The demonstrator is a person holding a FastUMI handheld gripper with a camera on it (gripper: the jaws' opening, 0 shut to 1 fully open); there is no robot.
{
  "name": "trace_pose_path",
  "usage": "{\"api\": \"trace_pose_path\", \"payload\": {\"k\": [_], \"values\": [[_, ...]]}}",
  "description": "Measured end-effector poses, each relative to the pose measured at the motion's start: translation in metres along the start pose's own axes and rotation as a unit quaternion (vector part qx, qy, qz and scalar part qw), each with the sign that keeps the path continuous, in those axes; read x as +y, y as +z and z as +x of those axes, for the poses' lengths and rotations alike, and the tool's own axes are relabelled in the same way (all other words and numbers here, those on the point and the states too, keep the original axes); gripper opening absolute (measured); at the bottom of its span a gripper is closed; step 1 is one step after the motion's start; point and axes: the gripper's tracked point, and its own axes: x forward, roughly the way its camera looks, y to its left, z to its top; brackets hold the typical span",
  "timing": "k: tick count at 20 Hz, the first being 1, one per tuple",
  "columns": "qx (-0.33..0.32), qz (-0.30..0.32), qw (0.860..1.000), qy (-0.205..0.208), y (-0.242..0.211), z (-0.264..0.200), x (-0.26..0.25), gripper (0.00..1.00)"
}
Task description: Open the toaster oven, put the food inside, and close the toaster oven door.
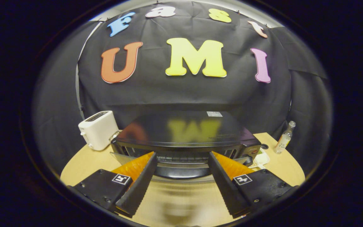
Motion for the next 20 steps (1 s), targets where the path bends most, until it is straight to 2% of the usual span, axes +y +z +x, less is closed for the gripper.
{"api": "trace_pose_path", "payload": {"k": [7, 10, 12, 17, 20], "values": [[0.023, -0.012, 1.0, 0.0, -0.044, -0.037, 0.0, 1.0], [0.049, -0.014, 0.999, 0.018, -0.073, -0.053, 0.0, 1.0], [0.075, 0.012, 0.997, 0.032, -0.095, -0.064, -0.002, 1.0], [0.129, 0.009, 0.992, 0.017, -0.145, -0.071, -0.021, 0.99], [0.141, 0.014, 0.99, 0.019, -0.154, -0.072, -0.027, 0.99]]}}
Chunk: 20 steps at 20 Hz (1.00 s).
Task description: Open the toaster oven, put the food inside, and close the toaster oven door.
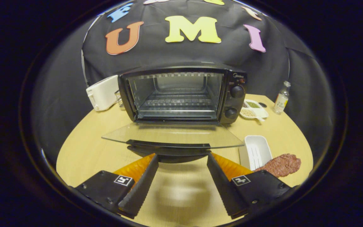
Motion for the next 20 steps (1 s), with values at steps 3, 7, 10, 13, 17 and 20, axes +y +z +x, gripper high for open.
{"api": "trace_pose_path", "payload": {"k": [3, 7, 10, 13, 17, 20], "values": [[0.015, -0.003, 1.0, 0.004, -0.012, 0.005, -0.001, 1.0], [0.045, -0.007, 0.999, 0.001, -0.031, 0.011, -0.001, 1.0], [0.071, -0.004, 0.997, 0.002, -0.043, 0.024, -0.005, 1.0], [0.088, -0.004, 0.996, -0.001, -0.052, 0.032, -0.009, 1.0], [0.088, -0.011, 0.996, 0.001, -0.054, 0.033, -0.011, 1.0], [0.079, -0.016, 0.997, 0.007, -0.047, 0.027, -0.013, 1.0]]}}
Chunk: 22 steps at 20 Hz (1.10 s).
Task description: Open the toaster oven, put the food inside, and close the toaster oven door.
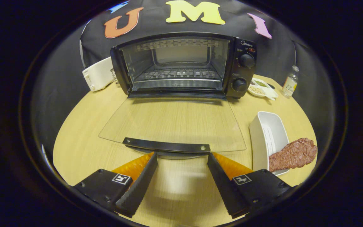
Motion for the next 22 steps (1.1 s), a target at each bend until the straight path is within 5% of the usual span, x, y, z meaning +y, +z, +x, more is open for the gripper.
{"api": "trace_pose_path", "payload": {"k": [5, 14, 17, 22], "values": [[-0.038, -0.027, 0.999, 0.008, 0.018, -0.046, -0.035, 1.0], [-0.08, -0.023, 0.996, -0.033, 0.042, -0.111, -0.218, 1.0], [-0.032, 0.009, 0.999, 0.01, 0.022, -0.102, -0.245, 1.0], [0.013, 0.067, 0.99, 0.121, 0.011, -0.089, -0.236, 0.86]]}}
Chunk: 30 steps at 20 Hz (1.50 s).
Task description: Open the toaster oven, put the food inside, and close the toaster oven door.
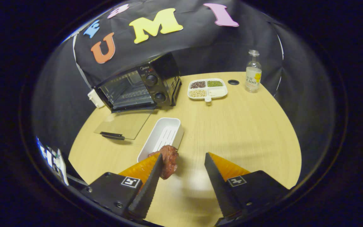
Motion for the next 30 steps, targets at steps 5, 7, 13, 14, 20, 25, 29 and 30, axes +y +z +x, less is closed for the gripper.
{"api": "trace_pose_path", "payload": {"k": [5, 7, 13, 14, 20, 25, 29, 30], "values": [[0.046, 0.093, 0.991, 0.086, -0.004, 0.006, 0.018, 0.53], [0.072, 0.133, 0.982, 0.111, -0.01, 0.008, 0.025, 0.39], [0.079, 0.218, 0.964, 0.132, 0.0, -0.003, 0.026, 0.14], [0.067, 0.222, 0.965, 0.123, 0.006, -0.007, 0.026, 0.14], [-0.024, 0.242, 0.965, 0.102, 0.047, -0.044, 0.079, 0.13], [-0.071, 0.265, 0.953, 0.131, 0.073, -0.026, 0.163, 0.13], [-0.092, 0.31, 0.935, 0.149, 0.091, 0.016, 0.215, 0.13], [-0.1, 0.324, 0.928, 0.152, 0.096, 0.028, 0.225, 0.13]]}}
